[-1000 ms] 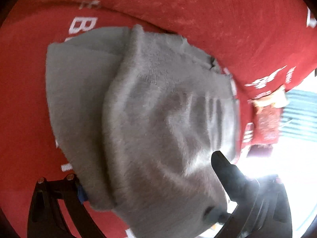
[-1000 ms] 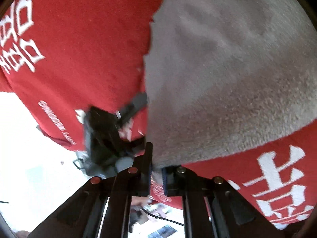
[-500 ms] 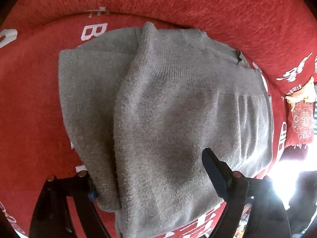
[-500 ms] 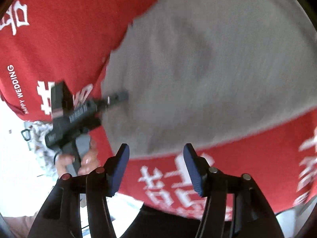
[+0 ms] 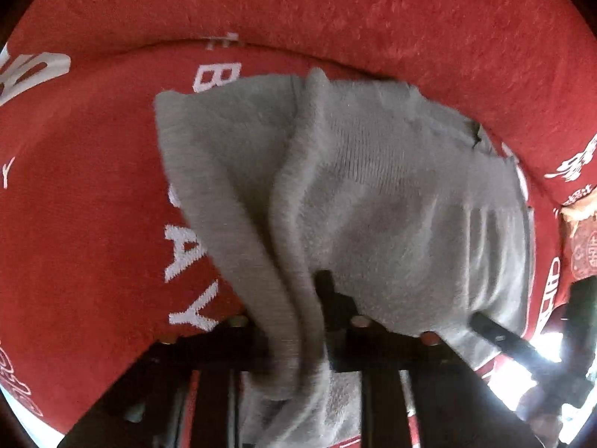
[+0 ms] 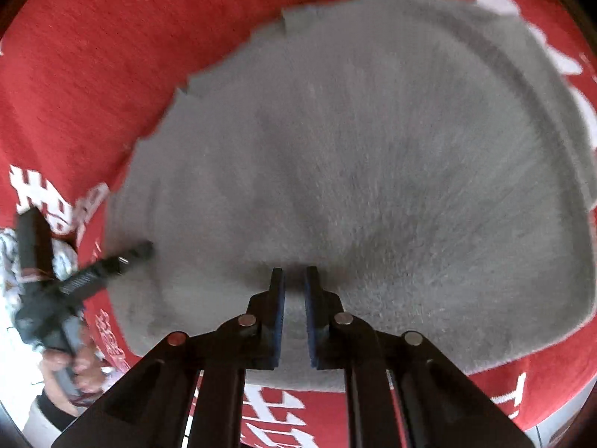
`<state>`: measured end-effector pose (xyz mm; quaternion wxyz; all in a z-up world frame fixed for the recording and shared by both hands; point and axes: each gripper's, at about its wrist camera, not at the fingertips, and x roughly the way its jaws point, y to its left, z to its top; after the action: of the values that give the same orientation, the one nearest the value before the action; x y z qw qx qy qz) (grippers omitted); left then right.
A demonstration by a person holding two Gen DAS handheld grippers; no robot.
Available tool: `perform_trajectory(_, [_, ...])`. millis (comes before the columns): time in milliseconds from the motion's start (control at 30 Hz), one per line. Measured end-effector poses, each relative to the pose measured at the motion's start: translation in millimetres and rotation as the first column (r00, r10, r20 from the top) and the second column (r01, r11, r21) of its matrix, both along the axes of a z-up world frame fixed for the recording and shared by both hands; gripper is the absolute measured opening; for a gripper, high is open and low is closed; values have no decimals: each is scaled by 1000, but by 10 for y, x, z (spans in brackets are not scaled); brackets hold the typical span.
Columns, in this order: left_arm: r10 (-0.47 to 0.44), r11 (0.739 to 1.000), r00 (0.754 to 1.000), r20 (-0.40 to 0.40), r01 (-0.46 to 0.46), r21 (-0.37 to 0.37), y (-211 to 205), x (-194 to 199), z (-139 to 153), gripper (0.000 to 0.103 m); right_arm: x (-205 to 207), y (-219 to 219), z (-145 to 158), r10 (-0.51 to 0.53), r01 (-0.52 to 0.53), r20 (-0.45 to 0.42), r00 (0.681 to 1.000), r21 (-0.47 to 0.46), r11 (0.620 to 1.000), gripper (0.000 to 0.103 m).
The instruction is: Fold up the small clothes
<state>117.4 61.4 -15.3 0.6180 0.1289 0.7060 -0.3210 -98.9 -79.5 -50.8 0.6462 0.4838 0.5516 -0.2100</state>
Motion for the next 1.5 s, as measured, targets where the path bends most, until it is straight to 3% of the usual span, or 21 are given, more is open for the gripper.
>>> perform_trajectory(167, [32,996,999,-21,-33,-77,-20,-41,225,16,162,31,-7,140,-141,-21,990,-41,989,7])
perform_trajectory(267, [23,988,999,-32,-28,-155,-156,-137,510,16,163,-17,-8,143,-143,3,990,-5,990,7])
perform_trajectory(433, [-74,965,997,0,72,-252,-702,-487,1023,16,-126,-250,51,21,-33,114,993,103,994,11])
perform_trajectory(567, [-176,942,984,23,175,-286,-1337,-981,1261,16,-480,-472,109,-120,83,192,974,190,978,12])
perform_trajectory(733, [-277,916,960,25,272,-295,-2025,-1560,1178,16,-1033,-805,47,-254,187,237,938,269,945,12])
perform_trajectory(900, [-338,922,941,24,336,-190,-2481,-2046,794,16,-1441,-957,-206,-369,277,232,900,349,895,16])
perform_trajectory(933, [-346,921,938,16,343,-184,-2499,-2110,765,17,-1508,-966,-258,-404,294,247,881,382,876,16])
perform_trajectory(1000, [-382,908,924,21,379,-177,-2572,-2288,802,17,-1579,-978,-308,-441,314,257,860,414,854,16])
perform_trajectory(1100, [-458,862,884,94,467,-198,-2589,-2496,1035,17,-1635,-1017,-346,-486,337,275,830,447,828,16])
perform_trajectory(1133, [-462,854,878,121,478,-206,-2557,-2515,1114,19,-1657,-1050,-338,-498,347,282,820,446,825,16])
perform_trajectory(1167, [-456,852,878,146,478,-215,-2500,-2493,1205,41,-1691,-1100,-323,-518,363,295,803,448,817,17])
perform_trajectory(1200, [-433,859,886,168,462,-222,-2433,-2435,1292,60,-1723,-1140,-316,-539,378,303,786,454,807,21])
perform_trajectory(1233, [-383,877,899,212,426,-221,-2335,-2334,1375,86,-1780,-1205,-322,-582,403,316,750,479,780,33])
perform_trajectory(1267, [-350,888,905,240,402,-223,-2252,-2242,1434,87,-1819,-1249,-338,-616,418,324,718,507,754,42])
perform_trajectory(1333, [-302,909,912,277,364,-206,-2041,-2005,1487,87,-1846,-1315,-388,-668,411,350,657,576,706,74])
perform_trajectory(1367, [-281,925,916,286,338,-174,-1965,-1908,1460,87,-1836,-1356,-413,-682,381,369,631,619,687,76])
perform_trajectory(1400, [-249,945,923,293,298,-135,-1869,-1783,1400,87,-1821,-1401,-432,-683,365,370,630,635,681,76])
perform_trajectory(1500, [-185,979,941,283,202,-31,-1616,-1496,1175,87,-1700,-1467,-410,-613,320,364,701,607,727,77])
